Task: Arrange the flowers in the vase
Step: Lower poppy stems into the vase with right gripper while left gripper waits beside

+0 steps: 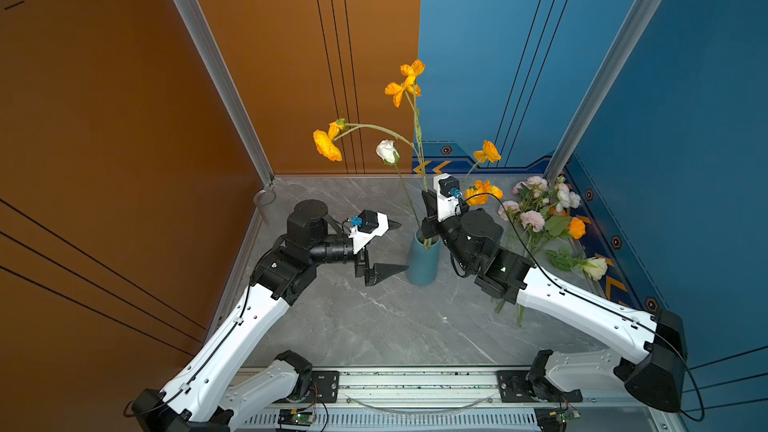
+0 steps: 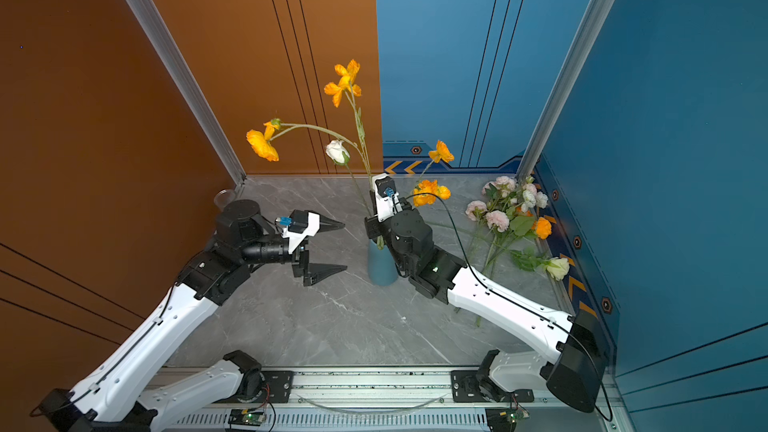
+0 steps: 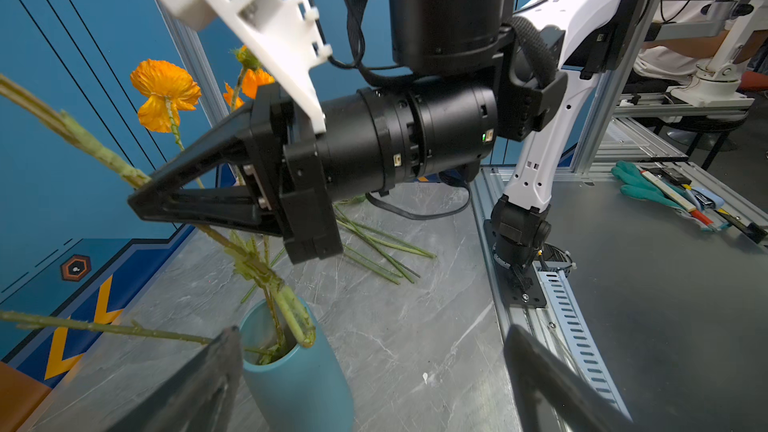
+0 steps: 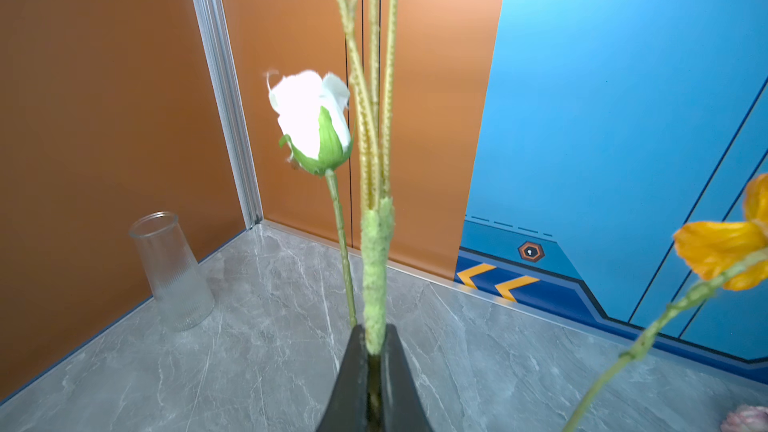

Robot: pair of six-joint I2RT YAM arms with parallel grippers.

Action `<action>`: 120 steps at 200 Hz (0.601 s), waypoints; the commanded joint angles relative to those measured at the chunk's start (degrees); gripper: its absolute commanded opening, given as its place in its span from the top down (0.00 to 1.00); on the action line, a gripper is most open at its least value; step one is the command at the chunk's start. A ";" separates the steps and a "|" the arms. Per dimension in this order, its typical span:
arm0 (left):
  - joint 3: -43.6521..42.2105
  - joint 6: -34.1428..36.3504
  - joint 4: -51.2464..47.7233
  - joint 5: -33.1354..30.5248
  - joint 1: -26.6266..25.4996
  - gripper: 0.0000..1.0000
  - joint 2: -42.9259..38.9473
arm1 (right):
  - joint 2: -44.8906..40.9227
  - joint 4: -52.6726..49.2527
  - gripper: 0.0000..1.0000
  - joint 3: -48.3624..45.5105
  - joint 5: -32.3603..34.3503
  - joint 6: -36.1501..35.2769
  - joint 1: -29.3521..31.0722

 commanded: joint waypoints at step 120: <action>-0.41 -0.75 0.96 1.24 0.96 0.02 1.08 | 2.76 17.53 1.00 -9.72 3.36 -6.24 0.46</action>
